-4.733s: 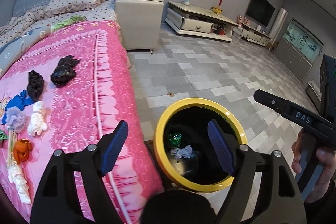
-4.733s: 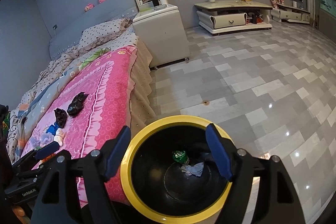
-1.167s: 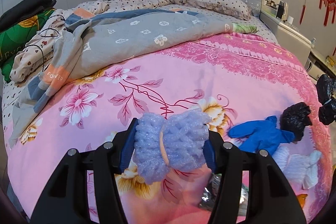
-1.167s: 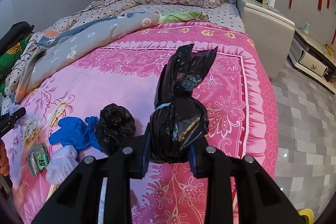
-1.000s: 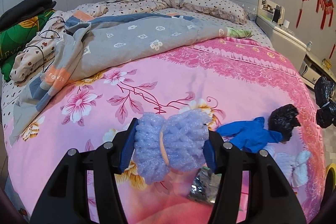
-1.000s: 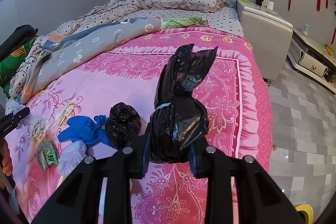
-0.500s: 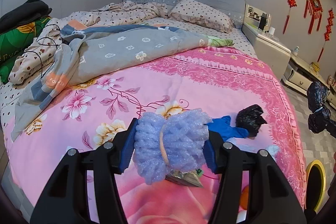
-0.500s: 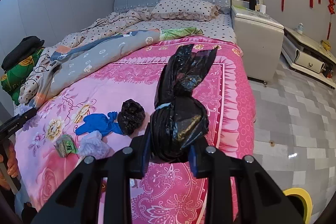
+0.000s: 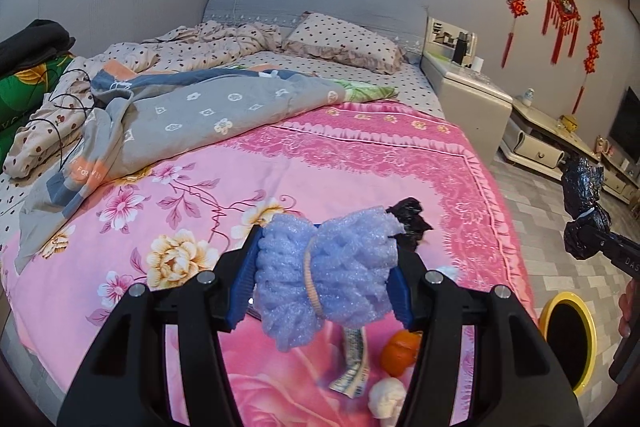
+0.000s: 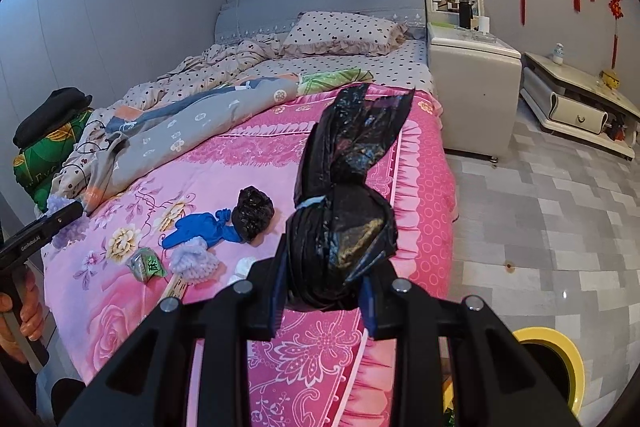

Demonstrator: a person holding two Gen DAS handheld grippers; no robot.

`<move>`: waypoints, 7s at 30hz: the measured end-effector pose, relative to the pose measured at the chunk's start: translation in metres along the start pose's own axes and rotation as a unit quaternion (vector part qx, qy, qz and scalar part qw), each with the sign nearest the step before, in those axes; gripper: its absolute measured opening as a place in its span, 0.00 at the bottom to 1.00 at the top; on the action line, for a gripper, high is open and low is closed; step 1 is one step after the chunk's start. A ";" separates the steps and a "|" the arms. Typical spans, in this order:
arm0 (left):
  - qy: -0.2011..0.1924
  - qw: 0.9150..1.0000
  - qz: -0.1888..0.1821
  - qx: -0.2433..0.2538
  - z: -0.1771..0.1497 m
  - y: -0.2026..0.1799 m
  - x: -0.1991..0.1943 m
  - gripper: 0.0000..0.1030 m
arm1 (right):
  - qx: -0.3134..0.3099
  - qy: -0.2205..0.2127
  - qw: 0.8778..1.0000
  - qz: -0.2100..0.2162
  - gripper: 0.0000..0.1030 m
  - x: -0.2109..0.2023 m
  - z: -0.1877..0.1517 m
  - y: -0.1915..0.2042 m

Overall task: Collect trash
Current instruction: 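Carry the bubble-wrap bundle and black bag over the bin, then open both tools to drop the bubble wrap and black bag into the bin, then move both tools back over the bed toward the foil wrapper and glove, then grasp the silver foil wrapper with the left tool while the right tool grasps the black bag, then carry the foil wrapper and black bag over the yellow-rimmed bin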

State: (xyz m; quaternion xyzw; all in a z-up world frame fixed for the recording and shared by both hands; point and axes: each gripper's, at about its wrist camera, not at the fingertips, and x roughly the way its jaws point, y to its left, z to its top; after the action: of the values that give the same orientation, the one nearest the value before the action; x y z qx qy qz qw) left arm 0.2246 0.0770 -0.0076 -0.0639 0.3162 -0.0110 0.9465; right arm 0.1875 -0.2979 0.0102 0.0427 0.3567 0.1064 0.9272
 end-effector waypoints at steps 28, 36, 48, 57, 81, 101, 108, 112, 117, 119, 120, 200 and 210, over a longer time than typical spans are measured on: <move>0.002 0.987 -0.143 0.068 -0.032 -0.184 -0.062 0.52 | 0.050 -0.059 0.996 -0.052 0.27 -0.137 -0.052 -0.088; 0.026 0.980 -0.180 0.086 -0.051 -0.239 -0.058 0.52 | 0.070 -0.061 0.993 -0.072 0.27 -0.159 -0.070 -0.116; 0.079 0.964 -0.222 0.122 -0.089 -0.320 -0.027 0.52 | 0.105 -0.035 0.990 -0.089 0.27 -0.164 -0.107 -0.161; 0.124 0.951 -0.239 0.150 -0.124 -0.375 0.003 0.53 | 0.131 -0.007 0.987 -0.091 0.28 -0.151 -0.129 -0.190; 0.153 0.943 -0.255 0.146 -0.142 -0.401 0.019 0.69 | 0.158 0.011 0.980 -0.118 0.46 -0.149 -0.149 -0.218; 0.097 0.972 -0.176 0.119 -0.108 -0.308 0.016 0.90 | 0.150 -0.002 0.981 -0.119 0.63 -0.150 -0.134 -0.187; 0.078 0.984 -0.134 0.089 -0.088 -0.245 0.014 0.90 | 0.127 -0.005 0.988 -0.092 0.70 -0.132 -0.111 -0.152; 0.064 0.989 -0.109 0.073 -0.080 -0.209 0.011 0.90 | 0.106 -0.003 0.991 -0.075 0.70 -0.117 -0.094 -0.127; 0.055 0.994 -0.079 0.049 -0.071 -0.164 0.009 0.90 | 0.082 -0.002 0.995 -0.054 0.71 -0.098 -0.076 -0.096; 0.051 0.996 -0.065 0.045 -0.068 -0.147 0.008 0.90 | 0.072 -0.002 0.997 -0.043 0.71 -0.089 -0.068 -0.081; 0.051 0.996 -0.057 0.043 -0.067 -0.137 0.008 0.90 | 0.065 -0.002 0.997 -0.038 0.71 -0.085 -0.064 -0.074; 0.106 0.993 0.037 -0.027 -0.080 0.066 0.155 0.39 | -0.078 0.105 0.991 0.007 0.30 0.269 0.021 0.110; 0.080 0.996 0.032 -0.038 -0.071 0.066 0.131 0.39 | -0.052 0.088 0.995 0.003 0.30 0.230 0.026 0.085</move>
State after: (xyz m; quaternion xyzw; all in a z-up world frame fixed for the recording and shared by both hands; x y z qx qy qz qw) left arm 0.2857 0.1259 -0.1500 -0.0882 0.3930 0.0263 0.9149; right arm 0.3572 -0.1627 -0.1073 -0.0143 0.4306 0.1312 0.8928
